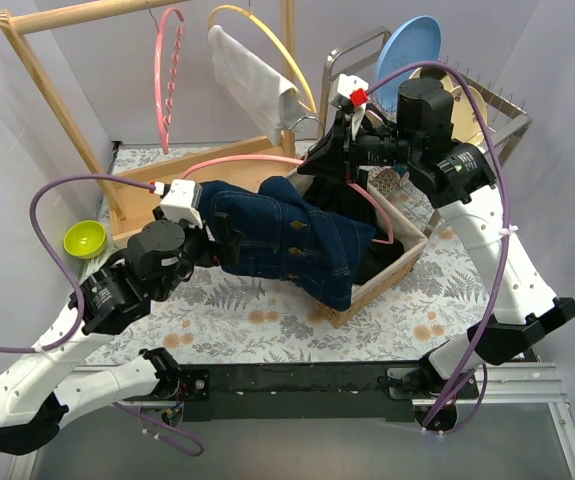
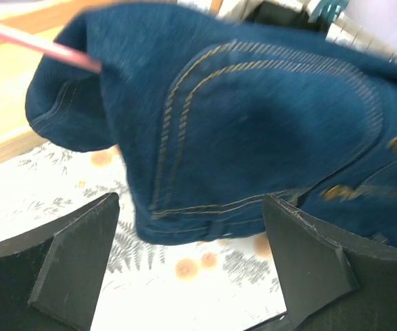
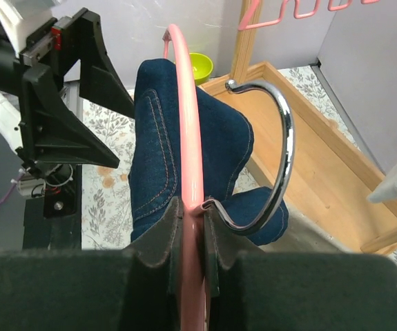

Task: Place the skirt on the hanger
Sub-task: Place skirt on hanger

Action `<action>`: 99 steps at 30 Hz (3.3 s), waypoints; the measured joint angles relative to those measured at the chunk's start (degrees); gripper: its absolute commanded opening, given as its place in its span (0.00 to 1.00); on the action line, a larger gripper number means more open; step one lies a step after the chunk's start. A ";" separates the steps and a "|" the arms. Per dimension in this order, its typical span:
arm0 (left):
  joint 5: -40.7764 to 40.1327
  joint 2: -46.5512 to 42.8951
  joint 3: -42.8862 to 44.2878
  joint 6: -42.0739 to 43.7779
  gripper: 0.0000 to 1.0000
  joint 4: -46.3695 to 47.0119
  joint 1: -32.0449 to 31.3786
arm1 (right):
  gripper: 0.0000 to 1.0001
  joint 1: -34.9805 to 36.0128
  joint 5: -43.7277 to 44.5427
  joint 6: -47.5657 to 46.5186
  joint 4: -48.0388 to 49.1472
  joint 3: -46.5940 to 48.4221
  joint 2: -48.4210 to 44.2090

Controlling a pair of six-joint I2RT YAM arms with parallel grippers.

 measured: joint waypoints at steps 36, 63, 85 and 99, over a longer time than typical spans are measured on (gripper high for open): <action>4.57 0.09 4.24 4.00 0.00 -5.20 4.98 | 0.01 -5.33 -8.57 -20.61 -13.90 -0.04 -1.97; 36.87 0.55 17.40 -2.38 0.98 1.09 18.12 | 0.01 -1.49 8.39 7.82 -3.48 5.84 4.94; 13.84 23.12 13.11 -4.48 0.63 1.62 -14.91 | 0.01 8.87 33.64 20.74 0.04 10.82 15.65; -6.95 31.91 17.33 -2.75 0.11 -5.31 -18.86 | 0.01 8.83 33.75 21.40 0.15 10.82 15.76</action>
